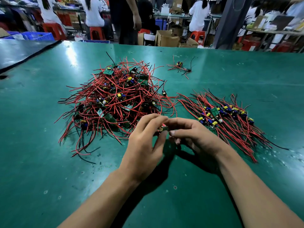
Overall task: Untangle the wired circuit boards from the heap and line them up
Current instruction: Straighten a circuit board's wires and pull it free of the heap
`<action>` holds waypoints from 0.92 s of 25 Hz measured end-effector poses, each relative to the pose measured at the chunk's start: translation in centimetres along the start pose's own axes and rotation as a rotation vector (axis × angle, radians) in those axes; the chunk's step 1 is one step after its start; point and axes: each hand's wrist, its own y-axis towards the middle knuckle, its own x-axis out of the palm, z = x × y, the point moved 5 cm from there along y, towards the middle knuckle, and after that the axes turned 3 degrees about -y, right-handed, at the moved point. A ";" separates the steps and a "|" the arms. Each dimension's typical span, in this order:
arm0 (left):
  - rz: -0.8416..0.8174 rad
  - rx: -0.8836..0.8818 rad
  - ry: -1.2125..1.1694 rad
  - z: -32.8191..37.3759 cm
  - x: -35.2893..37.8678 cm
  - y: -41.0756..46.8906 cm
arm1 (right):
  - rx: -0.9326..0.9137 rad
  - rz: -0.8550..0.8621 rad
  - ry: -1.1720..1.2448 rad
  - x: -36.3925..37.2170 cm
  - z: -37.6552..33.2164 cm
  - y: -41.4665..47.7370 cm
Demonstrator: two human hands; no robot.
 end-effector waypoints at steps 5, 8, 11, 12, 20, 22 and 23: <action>0.142 -0.185 -0.206 -0.8 -0.7 0.2 | 0.074 0.047 0.050 0.0 0.3 0.3; 0.168 -0.197 -0.286 -0.3 -0.7 0.1 | 0.051 0.041 0.037 0.3 -0.1 0.1; 0.155 -0.284 -0.382 -0.3 -0.4 0.1 | 0.022 0.073 0.031 0.7 -0.6 0.0; 0.162 -0.293 -0.384 -0.3 -0.5 0.2 | 0.013 0.084 0.037 0.8 -0.7 -0.1; 0.213 -0.257 -0.189 -0.2 -1.4 0.3 | -0.009 0.029 0.046 1.2 -0.6 -0.2; 0.227 -0.262 -0.181 -0.2 -1.4 0.2 | -0.006 0.016 0.106 1.5 -0.7 -0.2; 0.233 -0.256 -0.185 -0.2 -1.4 0.2 | -0.007 0.022 0.120 1.5 -0.8 -0.2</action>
